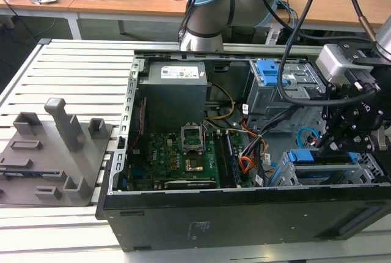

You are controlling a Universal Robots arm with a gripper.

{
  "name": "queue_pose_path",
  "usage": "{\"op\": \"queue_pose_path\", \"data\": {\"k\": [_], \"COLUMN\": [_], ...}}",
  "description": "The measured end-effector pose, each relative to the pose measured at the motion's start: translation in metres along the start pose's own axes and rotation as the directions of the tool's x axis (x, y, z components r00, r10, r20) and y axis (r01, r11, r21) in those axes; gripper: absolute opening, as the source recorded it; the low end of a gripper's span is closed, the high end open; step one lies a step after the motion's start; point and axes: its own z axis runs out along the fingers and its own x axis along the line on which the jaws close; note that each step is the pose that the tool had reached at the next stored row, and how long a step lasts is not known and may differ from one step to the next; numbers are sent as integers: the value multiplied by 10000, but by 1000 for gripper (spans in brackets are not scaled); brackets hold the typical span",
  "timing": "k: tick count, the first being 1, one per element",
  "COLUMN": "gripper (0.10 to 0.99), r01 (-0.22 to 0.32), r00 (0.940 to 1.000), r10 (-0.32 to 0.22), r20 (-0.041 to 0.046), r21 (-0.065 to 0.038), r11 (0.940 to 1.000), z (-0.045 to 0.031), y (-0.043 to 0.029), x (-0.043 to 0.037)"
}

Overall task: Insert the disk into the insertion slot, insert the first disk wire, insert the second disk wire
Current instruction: 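Insert the second disk wire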

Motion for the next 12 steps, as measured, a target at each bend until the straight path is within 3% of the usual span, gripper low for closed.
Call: {"op": "queue_pose_path", "data": {"k": [5,8,9,12], "gripper": [165,239,239,239], "r01": [1,0,1,0], "r00": [10000,10000,10000,10000], "r10": [-1,0,-1,0], "r20": [4,1,7,2], "r21": [1,0,0,0], "r11": [10000,10000,10000,10000], "z": [3,-3,-23,-189], "y": [-1,0,1,10], "x": [0,0,-1,-3]}}
